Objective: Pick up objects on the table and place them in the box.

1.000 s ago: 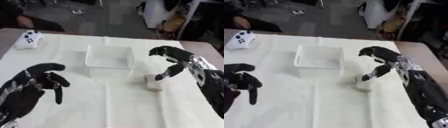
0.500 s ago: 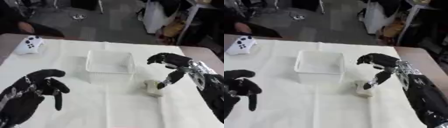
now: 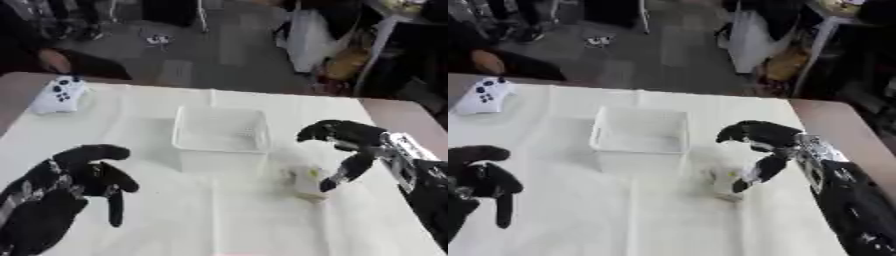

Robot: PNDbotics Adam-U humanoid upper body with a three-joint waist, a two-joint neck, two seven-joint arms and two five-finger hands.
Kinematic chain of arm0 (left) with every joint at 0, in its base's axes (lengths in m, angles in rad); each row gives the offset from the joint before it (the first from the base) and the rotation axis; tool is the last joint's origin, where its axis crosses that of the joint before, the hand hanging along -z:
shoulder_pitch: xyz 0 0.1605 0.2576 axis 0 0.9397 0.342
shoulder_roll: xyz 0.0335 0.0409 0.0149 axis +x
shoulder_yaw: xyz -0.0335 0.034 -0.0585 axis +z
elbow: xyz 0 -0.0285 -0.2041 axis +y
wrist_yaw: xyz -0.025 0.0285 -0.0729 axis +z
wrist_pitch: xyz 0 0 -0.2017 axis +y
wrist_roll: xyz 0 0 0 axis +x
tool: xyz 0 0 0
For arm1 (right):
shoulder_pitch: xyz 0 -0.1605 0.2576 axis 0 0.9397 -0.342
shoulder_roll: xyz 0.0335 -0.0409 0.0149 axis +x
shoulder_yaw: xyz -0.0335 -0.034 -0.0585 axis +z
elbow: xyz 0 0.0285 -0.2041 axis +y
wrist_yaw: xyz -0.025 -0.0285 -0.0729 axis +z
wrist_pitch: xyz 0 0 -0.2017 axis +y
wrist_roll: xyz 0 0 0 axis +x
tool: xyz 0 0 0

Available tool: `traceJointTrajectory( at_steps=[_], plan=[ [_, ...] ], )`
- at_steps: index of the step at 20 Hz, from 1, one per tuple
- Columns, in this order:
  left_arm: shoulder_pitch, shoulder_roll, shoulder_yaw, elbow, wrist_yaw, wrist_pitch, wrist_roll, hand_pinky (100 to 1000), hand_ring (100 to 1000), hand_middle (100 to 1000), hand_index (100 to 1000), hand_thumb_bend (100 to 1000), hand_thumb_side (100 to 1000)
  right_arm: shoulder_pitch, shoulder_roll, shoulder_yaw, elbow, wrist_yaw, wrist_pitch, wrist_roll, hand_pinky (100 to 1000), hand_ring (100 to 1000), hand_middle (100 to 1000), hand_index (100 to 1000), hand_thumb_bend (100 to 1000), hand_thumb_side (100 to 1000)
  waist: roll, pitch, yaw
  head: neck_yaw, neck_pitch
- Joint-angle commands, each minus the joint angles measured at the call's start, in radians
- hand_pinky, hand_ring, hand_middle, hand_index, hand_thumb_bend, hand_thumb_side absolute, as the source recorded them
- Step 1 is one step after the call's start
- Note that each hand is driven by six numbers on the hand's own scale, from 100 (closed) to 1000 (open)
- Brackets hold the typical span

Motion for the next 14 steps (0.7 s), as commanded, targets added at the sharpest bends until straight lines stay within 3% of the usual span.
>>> traceJointTrajectory(
  at_steps=[1, 14],
  plan=[
    [-0.004, 0.012, 0.007, -0.019, -0.003, 0.003, 0.001, 354, 713, 850, 925, 529, 919, -0.011, -0.036, 0.003, -0.027, -0.04, 0.023, 0.044, 937, 846, 855, 923, 909, 1000, 0.005, -0.019, -0.001, -0.009, 0.009],
    [-0.003, 0.012, 0.005, -0.019, -0.005, 0.003, 0.0, 355, 714, 850, 925, 529, 919, 0.004, -0.003, 0.0, -0.027, -0.102, 0.089, 0.121, 924, 807, 837, 939, 874, 1000, 0.008, -0.022, 0.0, -0.014, 0.021]
  ],
)
